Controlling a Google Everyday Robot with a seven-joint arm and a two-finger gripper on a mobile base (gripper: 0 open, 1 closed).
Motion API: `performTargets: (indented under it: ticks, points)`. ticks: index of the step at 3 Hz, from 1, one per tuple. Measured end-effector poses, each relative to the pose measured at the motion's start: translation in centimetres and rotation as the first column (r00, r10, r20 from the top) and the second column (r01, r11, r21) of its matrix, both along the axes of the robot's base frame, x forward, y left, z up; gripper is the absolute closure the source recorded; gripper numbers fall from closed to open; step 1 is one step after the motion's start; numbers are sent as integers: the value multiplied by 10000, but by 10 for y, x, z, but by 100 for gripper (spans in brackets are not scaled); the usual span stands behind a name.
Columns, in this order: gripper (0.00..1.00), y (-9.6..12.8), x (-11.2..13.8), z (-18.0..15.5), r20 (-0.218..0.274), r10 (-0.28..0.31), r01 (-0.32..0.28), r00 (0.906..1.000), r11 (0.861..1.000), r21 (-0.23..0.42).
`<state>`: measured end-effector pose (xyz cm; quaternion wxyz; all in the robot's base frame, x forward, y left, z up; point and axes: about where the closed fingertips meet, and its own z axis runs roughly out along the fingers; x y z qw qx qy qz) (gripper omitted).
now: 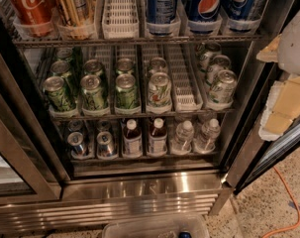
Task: Pick green can from middle shelf of fridge
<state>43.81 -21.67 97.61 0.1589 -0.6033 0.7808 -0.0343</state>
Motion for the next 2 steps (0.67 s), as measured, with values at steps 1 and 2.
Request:
performTargets:
  ticks: [1,2]
  points:
    - [0,0,0,0,0,0,0,10000,10000,1]
    - [0,11,-2,-14,-123,-91,100,9999,9970,763]
